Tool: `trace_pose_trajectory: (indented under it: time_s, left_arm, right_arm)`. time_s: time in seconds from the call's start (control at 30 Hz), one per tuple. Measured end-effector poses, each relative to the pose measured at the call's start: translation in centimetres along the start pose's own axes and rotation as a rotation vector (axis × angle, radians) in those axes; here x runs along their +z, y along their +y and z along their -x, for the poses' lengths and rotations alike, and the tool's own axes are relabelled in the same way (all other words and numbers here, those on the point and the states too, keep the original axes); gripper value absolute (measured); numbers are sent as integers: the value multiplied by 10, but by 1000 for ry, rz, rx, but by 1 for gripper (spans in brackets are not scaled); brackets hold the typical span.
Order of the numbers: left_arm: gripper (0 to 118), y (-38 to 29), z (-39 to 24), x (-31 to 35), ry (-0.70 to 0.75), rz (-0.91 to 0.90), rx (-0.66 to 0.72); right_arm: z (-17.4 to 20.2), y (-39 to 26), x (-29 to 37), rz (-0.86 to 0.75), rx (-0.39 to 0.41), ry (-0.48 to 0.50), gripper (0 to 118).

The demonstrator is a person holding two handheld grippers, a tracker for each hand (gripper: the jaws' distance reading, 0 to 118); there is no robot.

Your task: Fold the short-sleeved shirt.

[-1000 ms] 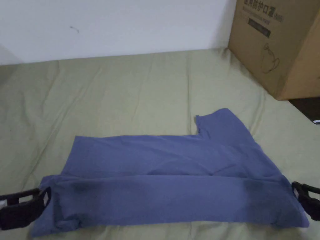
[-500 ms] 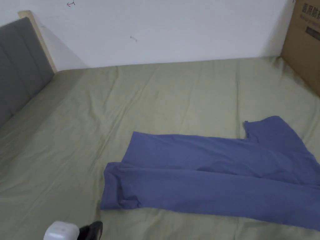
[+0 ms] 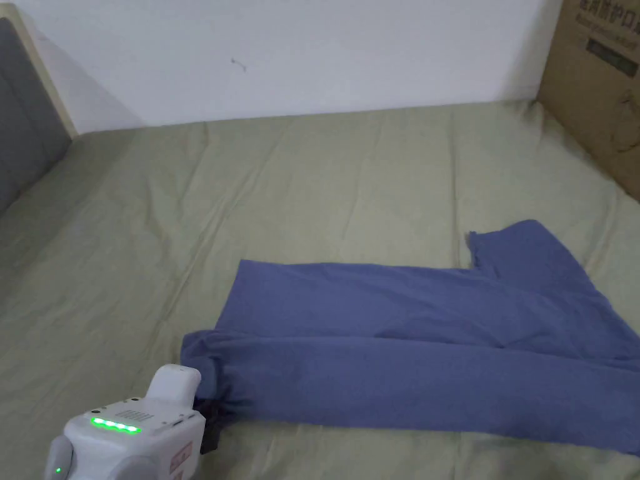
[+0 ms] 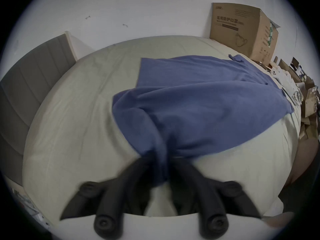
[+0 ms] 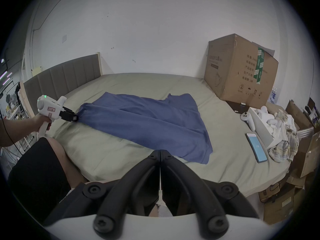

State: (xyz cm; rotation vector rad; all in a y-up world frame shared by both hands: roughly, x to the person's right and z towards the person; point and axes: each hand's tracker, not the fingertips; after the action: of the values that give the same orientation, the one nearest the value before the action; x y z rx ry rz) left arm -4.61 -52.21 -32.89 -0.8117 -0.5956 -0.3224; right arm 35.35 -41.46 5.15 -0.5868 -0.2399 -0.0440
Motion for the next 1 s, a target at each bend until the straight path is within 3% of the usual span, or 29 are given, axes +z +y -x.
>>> trace_pose_trajectory:
  time_s: [0.07,0.17,0.37,0.4,0.47,0.5,0.6,0.67,0.7,0.73,0.77,0.8,0.9,1.0]
  left_arm:
    - [8,1,-26,12,21,-49,-137]
    - [8,3,-43,17,-18,-73,-192]
    - [8,7,-22,37,0,-132,-61]
    - [8,8,-18,40,9,-133,-53]
    - [8,13,-8,47,8,-130,-14]
    - [8,14,-6,47,9,-124,-3]
    - [8,16,-4,46,17,-116,-7]
    - [8,17,-10,45,16,-104,-27]
    - [8,17,-12,45,14,-99,-39]
    - [8,17,-13,44,16,-91,-52]
    - [8,16,-13,45,16,-88,-61]
    - [8,15,-13,46,13,-85,-66]
    - [8,14,-12,58,-6,-84,-49]
    - [8,11,-10,76,-27,-93,-38]
  right_arm:
    - [-9,-2,-9,19,-2,4,1]
    - [-31,-4,-32,57,4,-22,1]
    - [-95,-18,-98,169,-52,-72,5]
    - [-103,-20,-105,161,-53,-93,23]
    - [-120,-20,-125,179,-83,-89,71]
    - [-121,-18,-131,211,-115,-55,85]
    - [-124,-18,-157,246,-139,-11,85]
    - [-121,-22,-171,354,-160,41,84]
    - [-119,-23,-174,389,-180,70,77]
    - [-116,-24,-173,363,-182,64,67]
    - [-113,-24,-171,346,-141,51,50]
    - [-115,-22,-168,336,-119,55,6]
    - [-119,-18,-148,289,-156,69,4]
    - [-120,-11,-120,262,-129,73,4]
